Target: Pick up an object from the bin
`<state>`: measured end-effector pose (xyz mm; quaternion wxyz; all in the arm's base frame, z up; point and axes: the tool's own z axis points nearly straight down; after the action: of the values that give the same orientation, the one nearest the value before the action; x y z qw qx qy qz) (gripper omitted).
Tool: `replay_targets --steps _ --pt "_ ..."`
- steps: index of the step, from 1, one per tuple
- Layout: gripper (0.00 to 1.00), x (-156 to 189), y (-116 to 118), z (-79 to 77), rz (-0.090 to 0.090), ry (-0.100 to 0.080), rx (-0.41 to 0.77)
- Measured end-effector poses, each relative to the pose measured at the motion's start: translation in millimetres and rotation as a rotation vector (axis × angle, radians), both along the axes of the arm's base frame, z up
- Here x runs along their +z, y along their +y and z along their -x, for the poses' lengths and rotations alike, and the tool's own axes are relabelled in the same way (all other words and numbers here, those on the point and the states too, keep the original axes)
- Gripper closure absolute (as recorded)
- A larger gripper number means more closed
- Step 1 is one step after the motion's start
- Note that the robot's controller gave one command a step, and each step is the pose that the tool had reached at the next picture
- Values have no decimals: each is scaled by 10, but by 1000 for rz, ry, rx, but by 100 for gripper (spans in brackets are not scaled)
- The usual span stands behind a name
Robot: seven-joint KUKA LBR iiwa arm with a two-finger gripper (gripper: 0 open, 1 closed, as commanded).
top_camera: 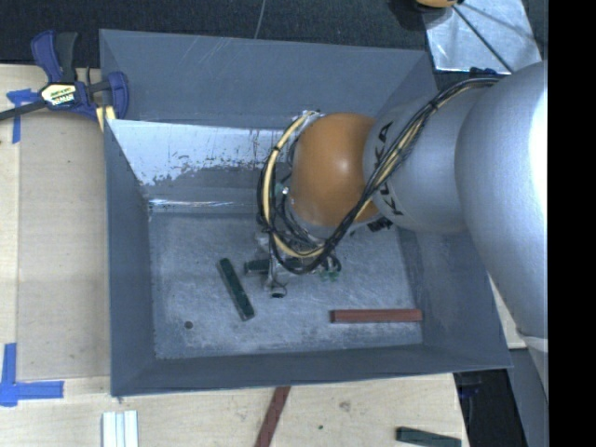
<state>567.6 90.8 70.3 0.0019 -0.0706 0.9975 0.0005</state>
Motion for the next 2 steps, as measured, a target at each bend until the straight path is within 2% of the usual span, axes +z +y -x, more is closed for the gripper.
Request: replay_targets --steps 1,2 --pt "100 1276 -286 -129 1 0 46" --pt "100 1273 -285 -128 1 0 46"
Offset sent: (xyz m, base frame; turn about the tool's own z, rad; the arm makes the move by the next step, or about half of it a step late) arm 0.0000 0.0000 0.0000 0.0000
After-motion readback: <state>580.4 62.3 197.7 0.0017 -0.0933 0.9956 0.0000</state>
